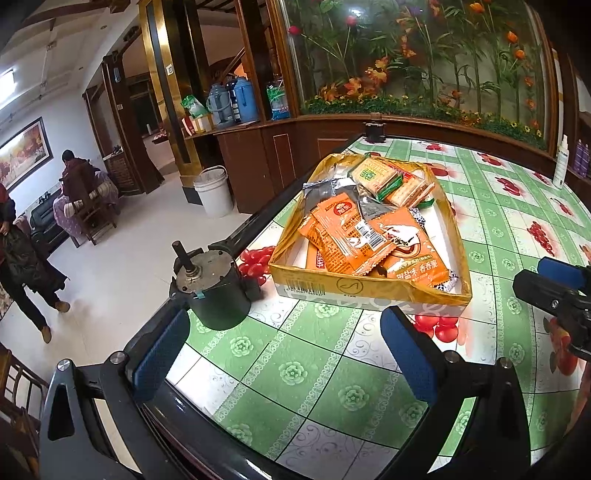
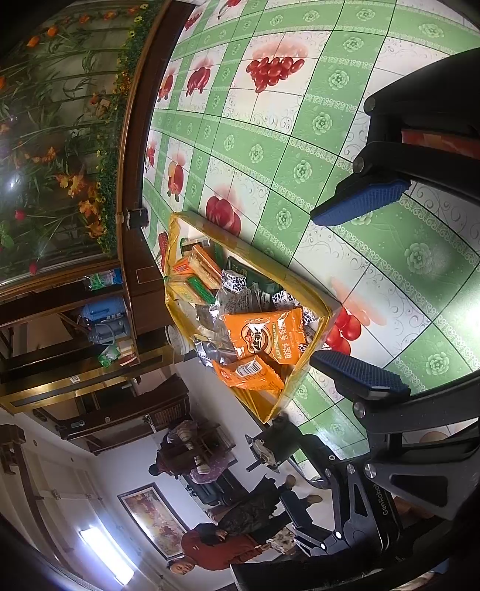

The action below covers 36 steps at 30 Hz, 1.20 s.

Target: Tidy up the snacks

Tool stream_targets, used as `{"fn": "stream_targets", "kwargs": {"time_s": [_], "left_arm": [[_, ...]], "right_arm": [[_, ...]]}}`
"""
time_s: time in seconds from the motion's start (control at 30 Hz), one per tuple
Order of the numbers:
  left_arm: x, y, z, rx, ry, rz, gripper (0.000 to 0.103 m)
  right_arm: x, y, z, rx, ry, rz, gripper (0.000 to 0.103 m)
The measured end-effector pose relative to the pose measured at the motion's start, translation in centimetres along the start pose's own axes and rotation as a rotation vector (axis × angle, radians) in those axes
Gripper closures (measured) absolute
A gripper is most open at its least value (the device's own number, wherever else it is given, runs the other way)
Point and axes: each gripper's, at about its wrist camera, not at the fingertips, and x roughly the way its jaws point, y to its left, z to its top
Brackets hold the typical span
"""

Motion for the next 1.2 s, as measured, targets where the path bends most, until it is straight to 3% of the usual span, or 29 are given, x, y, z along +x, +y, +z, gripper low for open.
{"fn": "stream_targets", "kwargs": {"time_s": [1.2], "left_arm": [[-0.6, 0.4, 0.8, 0.011, -0.018, 0.021, 0.000]], "right_arm": [[0.0, 0.0, 0.1, 0.001, 0.004, 0.003, 0.032]]}}
